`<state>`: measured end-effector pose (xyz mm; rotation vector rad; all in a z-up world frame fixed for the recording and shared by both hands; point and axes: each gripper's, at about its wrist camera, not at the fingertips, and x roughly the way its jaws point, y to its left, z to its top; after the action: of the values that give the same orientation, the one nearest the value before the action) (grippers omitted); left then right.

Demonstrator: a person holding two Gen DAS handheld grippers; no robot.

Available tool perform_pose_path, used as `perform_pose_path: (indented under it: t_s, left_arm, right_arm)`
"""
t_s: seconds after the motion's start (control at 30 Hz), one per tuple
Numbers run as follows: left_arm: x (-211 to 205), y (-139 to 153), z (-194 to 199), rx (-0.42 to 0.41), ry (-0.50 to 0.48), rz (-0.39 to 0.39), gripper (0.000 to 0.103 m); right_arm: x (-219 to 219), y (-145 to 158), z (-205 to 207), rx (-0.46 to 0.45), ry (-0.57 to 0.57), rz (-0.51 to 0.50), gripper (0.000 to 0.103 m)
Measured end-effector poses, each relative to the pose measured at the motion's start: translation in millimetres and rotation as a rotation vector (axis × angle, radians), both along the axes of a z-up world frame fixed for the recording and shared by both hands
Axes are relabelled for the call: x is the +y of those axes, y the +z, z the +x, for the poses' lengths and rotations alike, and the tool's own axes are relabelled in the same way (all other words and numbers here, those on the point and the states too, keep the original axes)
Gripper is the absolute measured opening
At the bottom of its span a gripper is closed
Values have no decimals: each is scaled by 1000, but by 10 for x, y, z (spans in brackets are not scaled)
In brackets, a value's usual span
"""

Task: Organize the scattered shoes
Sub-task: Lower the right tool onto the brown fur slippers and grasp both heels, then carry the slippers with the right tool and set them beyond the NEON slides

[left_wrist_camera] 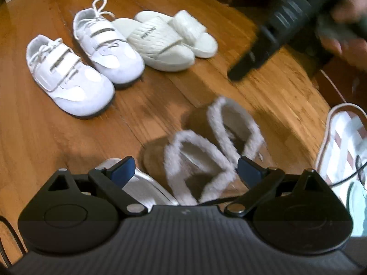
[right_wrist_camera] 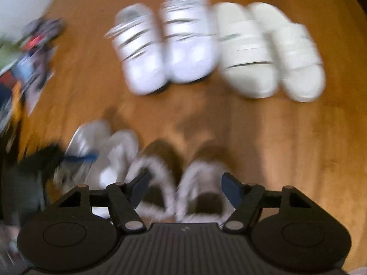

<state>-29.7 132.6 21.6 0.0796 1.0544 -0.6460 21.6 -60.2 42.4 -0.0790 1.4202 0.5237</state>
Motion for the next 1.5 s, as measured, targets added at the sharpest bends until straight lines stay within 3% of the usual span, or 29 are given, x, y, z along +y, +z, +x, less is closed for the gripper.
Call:
perform_pose_path:
  t_s: [0.1,0.27,0.4,0.6,0.73,0.9,1.1,1.2,1.23,1.4,1.5]
  left_arm:
    - [-56,12,-232,-103,-91,42,97]
    - [-153,-29,-314,-147,-121,91,95]
    - [-210,-52,-385,-180,-175,118,95]
    - [-259,-85,-379,-125,-255,91,97]
    - [-346,-133,-348,-74,-289,94,97]
    - [-430,-235,-284,20,-323,125,97]
    - [-420,-300,-165,80,-281,141,97]
    - [-381,-293,-147,79,-257,146,97]
    - [-334,-287,-141,73,-237,152,97]
    - [-147,-260,-83,96,-167,140,97]
    - [-27,-191,-54,105,-128,112,98]
  right_arm:
    - [139,-268,-416,-117,59,38,68]
    - [177,-554,-568,-272,-44,106,67]
    - [240,-719,-556,-303,-59,82,67]
    - [194,-833,-456,-321,-109,40,65]
    - [20,-806,-314,-274,-141,78,64]
    - [72,-894,-218,-246,-90,72,63]
    - [428,-1027,-110,-329,16,-71,62]
    - [548,-1182,-42,-378,35,-83,28]
    - [551,-1189,-50,-391,10,-59,11]
    - [433,-1044,-251,-466,-116,41,10]
    - [213,-834,-488,-560,-175,102,10]
